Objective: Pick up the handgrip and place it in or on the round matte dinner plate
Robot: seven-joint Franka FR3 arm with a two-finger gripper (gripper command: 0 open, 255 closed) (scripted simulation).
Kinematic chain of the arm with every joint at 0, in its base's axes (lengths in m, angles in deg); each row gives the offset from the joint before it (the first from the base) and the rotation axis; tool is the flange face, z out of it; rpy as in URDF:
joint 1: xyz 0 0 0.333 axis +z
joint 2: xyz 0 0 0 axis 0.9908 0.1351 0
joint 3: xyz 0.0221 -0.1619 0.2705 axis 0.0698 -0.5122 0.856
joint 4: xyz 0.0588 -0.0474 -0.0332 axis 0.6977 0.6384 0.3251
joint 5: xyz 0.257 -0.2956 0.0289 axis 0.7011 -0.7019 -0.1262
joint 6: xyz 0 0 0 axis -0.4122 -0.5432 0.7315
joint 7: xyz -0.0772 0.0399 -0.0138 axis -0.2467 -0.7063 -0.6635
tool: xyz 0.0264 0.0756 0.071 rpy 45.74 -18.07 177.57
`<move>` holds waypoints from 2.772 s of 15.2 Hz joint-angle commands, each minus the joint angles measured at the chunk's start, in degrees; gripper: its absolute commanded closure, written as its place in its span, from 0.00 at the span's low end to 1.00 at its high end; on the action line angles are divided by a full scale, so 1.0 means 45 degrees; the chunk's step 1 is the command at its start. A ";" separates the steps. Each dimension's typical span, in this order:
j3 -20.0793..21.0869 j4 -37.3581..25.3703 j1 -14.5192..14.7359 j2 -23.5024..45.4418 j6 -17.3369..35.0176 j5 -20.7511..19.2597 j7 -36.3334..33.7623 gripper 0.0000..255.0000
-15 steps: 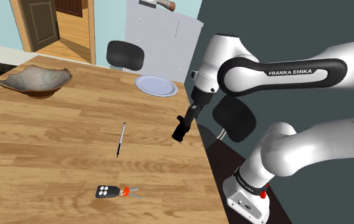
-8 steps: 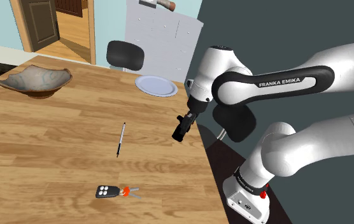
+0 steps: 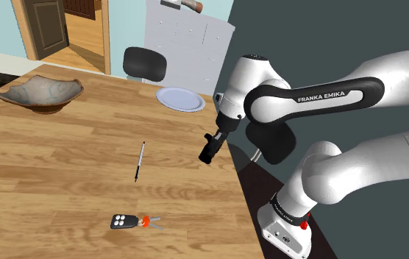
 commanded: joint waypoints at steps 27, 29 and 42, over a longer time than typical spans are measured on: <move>-0.0572 -0.2486 -0.0301 -0.0637 -0.3130 -0.0535 0.0134 1.00; -0.0874 -0.3036 -0.0628 0.0209 -0.2860 -0.0835 0.0542 1.00; -0.2432 -0.7941 -0.2002 0.5795 -0.2274 -0.1999 0.2692 1.00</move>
